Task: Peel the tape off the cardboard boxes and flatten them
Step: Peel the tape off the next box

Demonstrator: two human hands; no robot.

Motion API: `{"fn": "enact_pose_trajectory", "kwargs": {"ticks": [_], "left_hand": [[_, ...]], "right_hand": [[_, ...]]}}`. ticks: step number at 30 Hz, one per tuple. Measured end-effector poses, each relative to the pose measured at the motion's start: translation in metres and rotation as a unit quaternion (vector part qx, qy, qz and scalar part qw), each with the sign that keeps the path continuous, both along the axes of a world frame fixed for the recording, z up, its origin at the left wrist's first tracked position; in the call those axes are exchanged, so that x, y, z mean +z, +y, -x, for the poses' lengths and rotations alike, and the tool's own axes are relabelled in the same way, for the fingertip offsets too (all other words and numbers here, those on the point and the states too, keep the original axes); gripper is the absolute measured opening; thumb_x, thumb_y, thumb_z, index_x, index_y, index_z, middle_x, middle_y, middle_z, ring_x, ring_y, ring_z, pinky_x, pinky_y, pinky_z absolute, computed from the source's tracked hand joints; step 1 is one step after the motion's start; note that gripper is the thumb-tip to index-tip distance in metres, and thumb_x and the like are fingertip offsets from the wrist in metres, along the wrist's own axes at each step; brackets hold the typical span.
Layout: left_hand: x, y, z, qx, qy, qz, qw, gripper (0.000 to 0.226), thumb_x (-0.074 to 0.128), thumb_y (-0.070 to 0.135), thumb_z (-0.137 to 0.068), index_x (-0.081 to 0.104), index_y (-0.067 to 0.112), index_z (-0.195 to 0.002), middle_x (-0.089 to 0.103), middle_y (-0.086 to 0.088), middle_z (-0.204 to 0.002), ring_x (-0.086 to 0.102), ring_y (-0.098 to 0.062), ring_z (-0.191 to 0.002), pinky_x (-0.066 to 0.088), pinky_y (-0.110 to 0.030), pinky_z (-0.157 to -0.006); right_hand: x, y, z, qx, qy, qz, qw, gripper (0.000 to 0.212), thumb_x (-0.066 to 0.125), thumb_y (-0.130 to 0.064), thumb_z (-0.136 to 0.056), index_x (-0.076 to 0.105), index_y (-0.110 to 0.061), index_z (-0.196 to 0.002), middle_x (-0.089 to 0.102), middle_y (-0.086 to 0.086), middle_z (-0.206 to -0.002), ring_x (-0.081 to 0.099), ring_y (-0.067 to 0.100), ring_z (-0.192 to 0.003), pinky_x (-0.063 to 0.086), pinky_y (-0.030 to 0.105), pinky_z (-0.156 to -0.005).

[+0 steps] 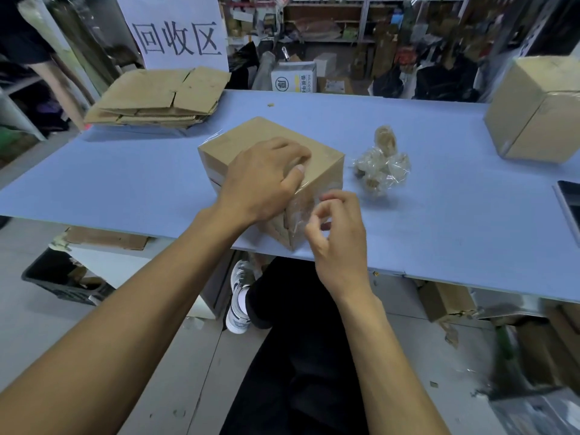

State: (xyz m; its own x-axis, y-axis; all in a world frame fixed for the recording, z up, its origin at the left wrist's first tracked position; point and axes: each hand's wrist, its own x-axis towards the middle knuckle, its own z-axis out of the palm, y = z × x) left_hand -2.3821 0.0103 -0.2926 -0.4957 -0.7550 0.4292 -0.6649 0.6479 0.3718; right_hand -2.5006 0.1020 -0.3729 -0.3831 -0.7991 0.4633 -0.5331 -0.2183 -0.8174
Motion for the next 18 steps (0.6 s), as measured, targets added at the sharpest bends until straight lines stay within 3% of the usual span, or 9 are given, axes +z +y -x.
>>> {"fn": "enact_pose_trajectory", "kwargs": {"ticks": [2, 5, 10, 15, 18], "left_hand": [[-0.001, 0.001, 0.0, 0.002, -0.002, 0.005, 1.0, 0.041, 0.046, 0.032, -0.087, 0.071, 0.021, -0.118, 0.066, 0.007, -0.126, 0.056, -0.015, -0.118, 0.04, -0.028, -0.093], [-0.002, 0.002, -0.001, 0.008, -0.009, 0.006, 1.0, 0.043, 0.045, 0.033, -0.087, 0.07, 0.023, -0.121, 0.065, 0.008, -0.128, 0.056, -0.016, -0.12, 0.038, -0.028, -0.094], [-0.002, 0.003, 0.001, 0.011, -0.007, 0.011, 1.0, 0.043, 0.046, 0.032, -0.086, 0.071, 0.021, -0.119, 0.066, 0.008, -0.127, 0.057, -0.017, -0.117, 0.037, -0.027, -0.092], [-0.001, 0.005, 0.002, 0.016, -0.004, 0.007, 1.0, 0.043, 0.045, 0.032, -0.086, 0.071, 0.022, -0.119, 0.066, 0.008, -0.126, 0.058, -0.018, -0.117, 0.037, -0.027, -0.092], [-0.003, 0.005, 0.002, 0.02, -0.005, 0.011, 1.0, 0.043, 0.045, 0.032, -0.086, 0.071, 0.022, -0.119, 0.066, 0.008, -0.126, 0.058, -0.02, -0.117, 0.038, -0.029, -0.092]], "right_hand": [[0.003, 0.003, 0.009, -0.026, -0.078, -0.012, 0.997, 0.007, 0.063, -0.012, -0.094, 0.06, -0.017, -0.089, 0.06, -0.004, -0.101, 0.059, 0.004, -0.087, 0.047, 0.022, -0.072], [0.014, 0.001, 0.02, -0.008, -0.14, -0.051, 0.989, 0.011, 0.075, -0.022, -0.089, 0.065, -0.019, -0.093, 0.068, -0.011, -0.091, 0.064, 0.001, -0.081, 0.045, 0.012, -0.07], [0.018, -0.006, 0.008, -0.005, -0.121, -0.039, 0.992, 0.016, 0.076, -0.015, -0.088, 0.067, -0.022, -0.078, 0.068, -0.015, -0.071, 0.062, -0.002, -0.068, 0.044, 0.01, -0.068], [0.017, -0.008, 0.009, -0.022, -0.031, -0.047, 0.998, 0.006, 0.073, -0.014, -0.088, 0.068, -0.017, -0.088, 0.071, -0.004, -0.084, 0.065, 0.007, -0.076, 0.051, 0.022, -0.074], [0.016, -0.01, 0.011, -0.031, -0.031, -0.051, 0.998, 0.015, 0.073, -0.012, -0.084, 0.065, -0.015, -0.096, 0.07, -0.001, -0.092, 0.067, 0.013, -0.082, 0.053, 0.029, -0.079]]}}
